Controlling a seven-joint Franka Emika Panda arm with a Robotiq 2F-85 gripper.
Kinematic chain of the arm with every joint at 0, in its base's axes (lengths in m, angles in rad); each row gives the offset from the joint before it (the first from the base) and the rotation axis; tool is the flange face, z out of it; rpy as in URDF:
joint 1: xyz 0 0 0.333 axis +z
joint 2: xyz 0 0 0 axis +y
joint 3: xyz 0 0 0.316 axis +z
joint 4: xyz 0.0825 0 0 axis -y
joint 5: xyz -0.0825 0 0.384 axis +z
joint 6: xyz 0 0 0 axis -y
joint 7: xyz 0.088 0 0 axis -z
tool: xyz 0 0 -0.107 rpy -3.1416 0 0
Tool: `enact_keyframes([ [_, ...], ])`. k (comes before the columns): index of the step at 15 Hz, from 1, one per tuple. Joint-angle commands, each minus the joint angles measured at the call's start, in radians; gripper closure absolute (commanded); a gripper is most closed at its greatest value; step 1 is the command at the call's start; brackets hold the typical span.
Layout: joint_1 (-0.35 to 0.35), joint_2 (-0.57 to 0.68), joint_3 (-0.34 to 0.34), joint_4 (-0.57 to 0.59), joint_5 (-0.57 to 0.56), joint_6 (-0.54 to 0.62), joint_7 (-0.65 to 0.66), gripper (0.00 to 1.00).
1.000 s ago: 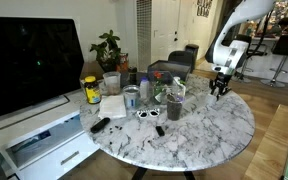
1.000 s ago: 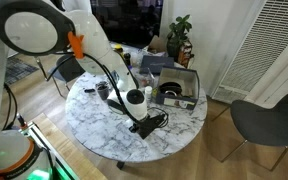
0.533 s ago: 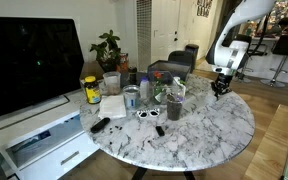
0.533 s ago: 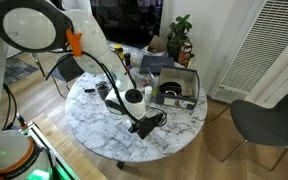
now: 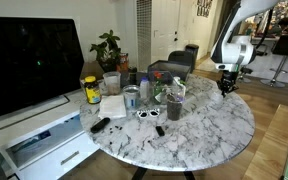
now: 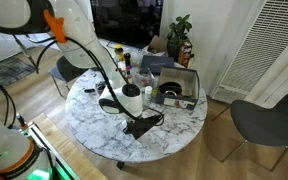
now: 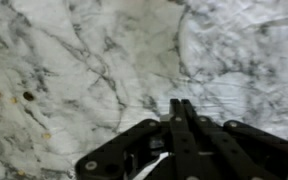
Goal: Use the clear measuring cup to remove some contents from the clear cup.
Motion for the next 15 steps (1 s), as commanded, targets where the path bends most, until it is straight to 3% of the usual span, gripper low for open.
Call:
enact_keyframes([
  [1,0.267,-0.12,-0.259,-0.141,-0.217,-0.109,0.273,0.99],
  [4,0.491,-0.195,-0.443,-0.187,-0.369,-0.236,0.507,0.99],
  [7,0.65,-0.308,-0.507,-0.216,-0.451,-0.314,0.726,0.99],
  [11,0.814,-0.445,-0.478,-0.236,-0.492,-0.293,1.009,0.99],
  [15,0.934,-0.513,-0.399,-0.19,-0.548,-0.28,1.316,0.99],
])
